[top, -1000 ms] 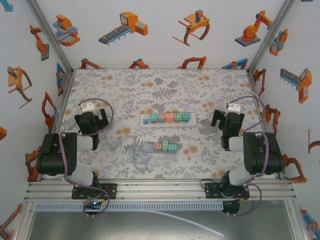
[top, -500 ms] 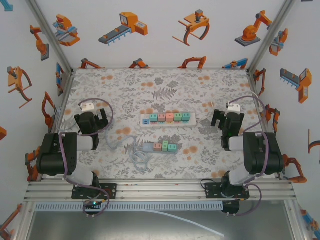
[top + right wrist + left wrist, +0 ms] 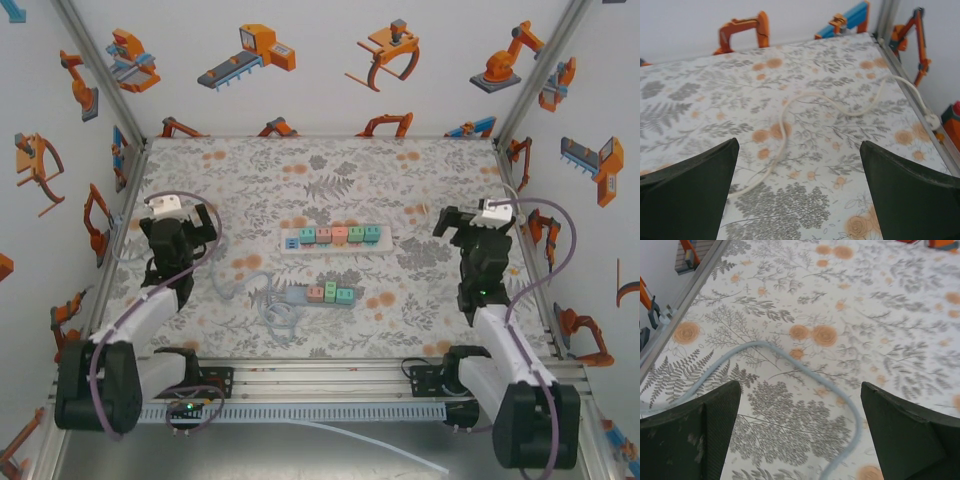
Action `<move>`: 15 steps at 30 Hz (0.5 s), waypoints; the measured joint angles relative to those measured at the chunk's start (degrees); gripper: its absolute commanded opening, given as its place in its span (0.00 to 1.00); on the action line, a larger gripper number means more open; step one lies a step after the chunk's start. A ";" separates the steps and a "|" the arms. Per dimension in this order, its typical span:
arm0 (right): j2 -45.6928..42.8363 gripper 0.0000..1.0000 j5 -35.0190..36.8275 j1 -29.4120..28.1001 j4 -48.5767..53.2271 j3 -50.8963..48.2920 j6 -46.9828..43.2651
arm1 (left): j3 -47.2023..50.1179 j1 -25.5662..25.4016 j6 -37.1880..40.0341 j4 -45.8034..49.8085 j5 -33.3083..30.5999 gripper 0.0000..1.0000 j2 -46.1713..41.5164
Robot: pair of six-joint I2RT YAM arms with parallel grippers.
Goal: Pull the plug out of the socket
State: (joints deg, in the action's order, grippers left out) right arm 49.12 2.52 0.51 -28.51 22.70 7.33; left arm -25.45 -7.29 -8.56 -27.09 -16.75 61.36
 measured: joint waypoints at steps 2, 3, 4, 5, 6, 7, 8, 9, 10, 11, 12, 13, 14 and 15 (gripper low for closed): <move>-3.02 0.98 -5.05 -0.33 7.32 4.13 -1.68 | -3.61 -0.39 -3.61 7.26 1.51 0.97 -4.15; -4.13 0.98 -7.21 -0.57 9.97 5.66 -2.75 | -5.09 -0.72 -5.07 10.19 2.32 0.97 -5.86; -5.42 0.98 -10.19 -1.09 13.49 7.54 -4.42 | -6.69 -1.33 -6.56 13.44 3.45 0.97 -7.80; -6.51 0.98 -13.27 -1.73 17.09 9.40 -6.25 | -8.22 -2.36 -8.13 16.87 4.68 0.97 -9.84; -7.19 0.98 -16.06 -2.45 20.52 11.10 -8.26 | -9.40 -3.45 -9.35 19.69 5.51 0.97 -11.34; -7.56 0.98 -19.15 -3.39 24.70 13.14 -10.67 | -10.78 -5.01 -10.58 23.04 6.25 0.97 -12.83; -7.58 0.98 -21.97 -4.70 29.07 15.26 -13.38 | -12.17 -6.82 -11.72 26.32 6.82 0.97 -14.01; -7.41 0.99 -24.15 -6.14 32.79 17.05 -15.76 | -13.42 -8.68 -12.52 29.07 7.34 0.97 -14.75; -6.99 0.99 -25.79 -8.20 37.22 18.99 -18.71 | -14.88 -11.04 -13.27 32.15 7.63 0.97 -15.23; -6.51 0.99 -26.77 -10.56 41.33 20.63 -21.64 | -16.35 -13.51 -13.77 35.06 7.80 0.97 -15.34; -6.05 0.99 -27.15 -12.72 44.57 21.81 -24.09 | -17.64 -15.61 -14.16 37.46 8.07 0.97 -15.17; -5.40 0.99 -26.93 -15.82 48.39 23.06 -27.04 | -19.19 -18.27 -14.62 40.26 8.46 0.97 -14.58; -4.74 0.99 -26.47 -18.75 51.76 23.91 -29.68 | -20.59 -20.55 -14.99 42.75 8.72 0.97 -13.70; -4.13 0.99 -25.66 -21.53 54.55 24.52 -31.67 | -21.81 -22.40 -15.23 44.85 8.94 0.97 -12.68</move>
State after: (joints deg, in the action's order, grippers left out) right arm 44.99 -23.14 -21.02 26.04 47.22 -24.34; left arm -47.27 -29.69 -23.79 17.76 -7.81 48.69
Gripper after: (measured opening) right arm 0.992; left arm 0.972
